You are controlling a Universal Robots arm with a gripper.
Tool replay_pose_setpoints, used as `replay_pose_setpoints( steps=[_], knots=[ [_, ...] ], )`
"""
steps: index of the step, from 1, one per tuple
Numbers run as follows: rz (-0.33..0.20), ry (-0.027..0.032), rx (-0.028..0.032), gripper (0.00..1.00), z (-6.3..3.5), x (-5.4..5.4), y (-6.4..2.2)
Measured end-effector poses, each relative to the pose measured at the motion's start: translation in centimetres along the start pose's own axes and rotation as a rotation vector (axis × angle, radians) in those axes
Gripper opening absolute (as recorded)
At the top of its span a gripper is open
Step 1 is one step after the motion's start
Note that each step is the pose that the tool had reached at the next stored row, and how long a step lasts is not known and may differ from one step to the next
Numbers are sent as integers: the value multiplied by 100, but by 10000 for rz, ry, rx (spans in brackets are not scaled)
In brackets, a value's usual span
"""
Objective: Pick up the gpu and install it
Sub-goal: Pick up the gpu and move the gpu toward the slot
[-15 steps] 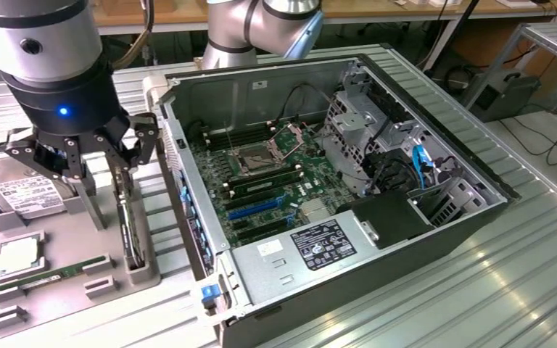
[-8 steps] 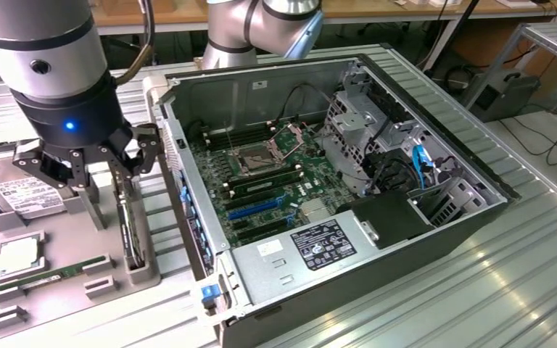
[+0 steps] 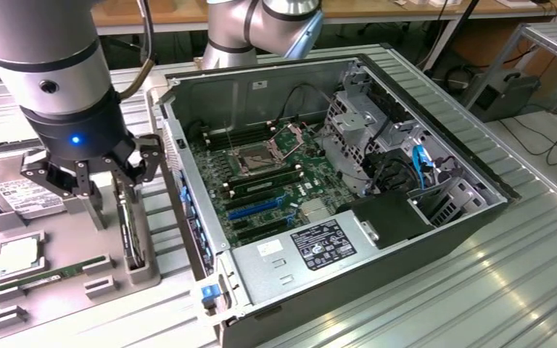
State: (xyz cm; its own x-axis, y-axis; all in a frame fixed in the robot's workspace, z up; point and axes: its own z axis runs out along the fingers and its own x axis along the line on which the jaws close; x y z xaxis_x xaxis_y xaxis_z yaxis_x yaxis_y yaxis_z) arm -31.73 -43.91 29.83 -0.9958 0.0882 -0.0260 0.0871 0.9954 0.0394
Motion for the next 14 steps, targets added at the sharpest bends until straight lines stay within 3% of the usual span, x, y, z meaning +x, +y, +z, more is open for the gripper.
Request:
replay_pose_setpoints(
  steps=[14],
  knots=[
    [221,-33,4,48,272,8,-9]
  ],
)
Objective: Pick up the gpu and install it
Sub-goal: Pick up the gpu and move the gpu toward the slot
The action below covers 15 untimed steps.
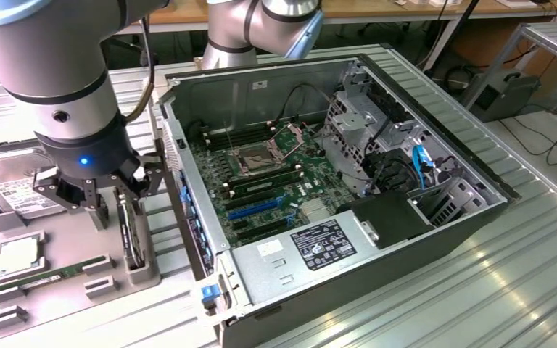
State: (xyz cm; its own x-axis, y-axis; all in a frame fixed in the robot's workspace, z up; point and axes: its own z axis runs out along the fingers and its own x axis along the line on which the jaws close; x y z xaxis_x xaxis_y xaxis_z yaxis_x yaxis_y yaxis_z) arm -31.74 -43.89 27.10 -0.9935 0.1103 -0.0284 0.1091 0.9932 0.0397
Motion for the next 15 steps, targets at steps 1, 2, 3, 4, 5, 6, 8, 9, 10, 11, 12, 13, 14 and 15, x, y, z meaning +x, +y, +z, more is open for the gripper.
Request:
replay_pose_setpoints(
  steps=[1,2,3,4,5,6,8,9,10,11,12,13,14,15],
  knots=[
    [1,0,0,48,14,1,3],
    [1,-1,-1,48,36,3,8],
    [0,-1,0,48,58,3,15],
    [0,-2,0,48,72,4,21],
    [-1,-3,0,48,97,6,32],
    [-1,-3,0,48,112,8,38],
    [-1,-7,5,48,149,11,48],
    [-2,-19,13,48,173,17,48],
    [-2,-38,16,48,195,28,47],
    [-3,-47,17,48,205,34,47],
    [-4,-60,16,48,217,39,46],
    [-5,-73,17,48,228,41,46],
    [-6,-74,18,48,230,42,45],
    [-6,-74,18,48,230,42,45]
  ],
)
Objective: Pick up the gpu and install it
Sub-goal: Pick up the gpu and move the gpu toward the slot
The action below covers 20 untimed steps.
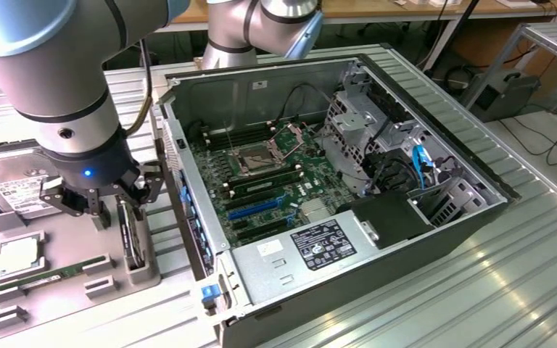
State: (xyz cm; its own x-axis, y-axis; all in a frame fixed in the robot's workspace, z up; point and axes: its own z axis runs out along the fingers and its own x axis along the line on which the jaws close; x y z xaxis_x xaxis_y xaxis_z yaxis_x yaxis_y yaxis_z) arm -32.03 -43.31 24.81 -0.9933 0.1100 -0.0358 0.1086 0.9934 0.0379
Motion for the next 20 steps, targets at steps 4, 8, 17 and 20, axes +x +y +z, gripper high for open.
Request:
replay_pose_setpoints(
  steps=[4,8,17,20],
  knots=[
    [1,-1,0,48,0,1,0],
    [1,-1,0,48,1,1,0],
    [1,-1,0,40,1,1,0],
    [1,-1,0,40,1,1,0]
  ],
)
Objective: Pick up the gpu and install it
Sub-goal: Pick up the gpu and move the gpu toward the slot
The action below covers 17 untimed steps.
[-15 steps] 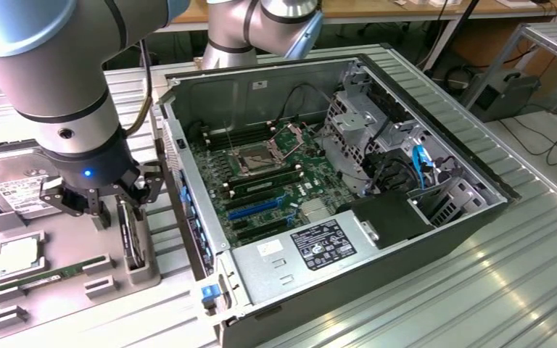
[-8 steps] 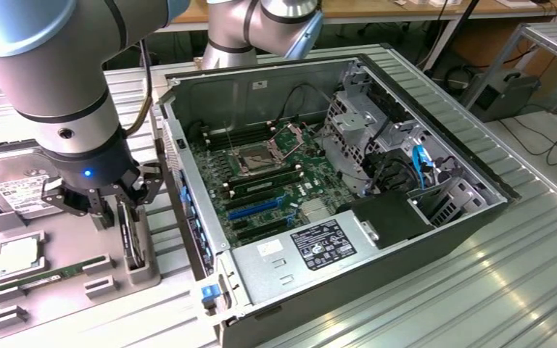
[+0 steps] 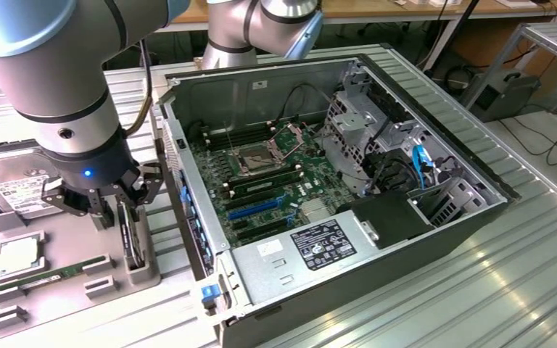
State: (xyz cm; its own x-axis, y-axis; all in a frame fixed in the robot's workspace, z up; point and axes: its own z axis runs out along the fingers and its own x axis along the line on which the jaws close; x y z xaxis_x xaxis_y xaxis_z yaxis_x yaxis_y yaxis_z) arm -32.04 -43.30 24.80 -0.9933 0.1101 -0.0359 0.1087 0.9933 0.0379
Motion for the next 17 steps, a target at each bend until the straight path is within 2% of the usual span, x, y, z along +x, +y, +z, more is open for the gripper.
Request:
replay_pose_setpoints(
  steps=[17],
  knots=[
    [-68,3,-2,40,19,-1,0]
  ],
)
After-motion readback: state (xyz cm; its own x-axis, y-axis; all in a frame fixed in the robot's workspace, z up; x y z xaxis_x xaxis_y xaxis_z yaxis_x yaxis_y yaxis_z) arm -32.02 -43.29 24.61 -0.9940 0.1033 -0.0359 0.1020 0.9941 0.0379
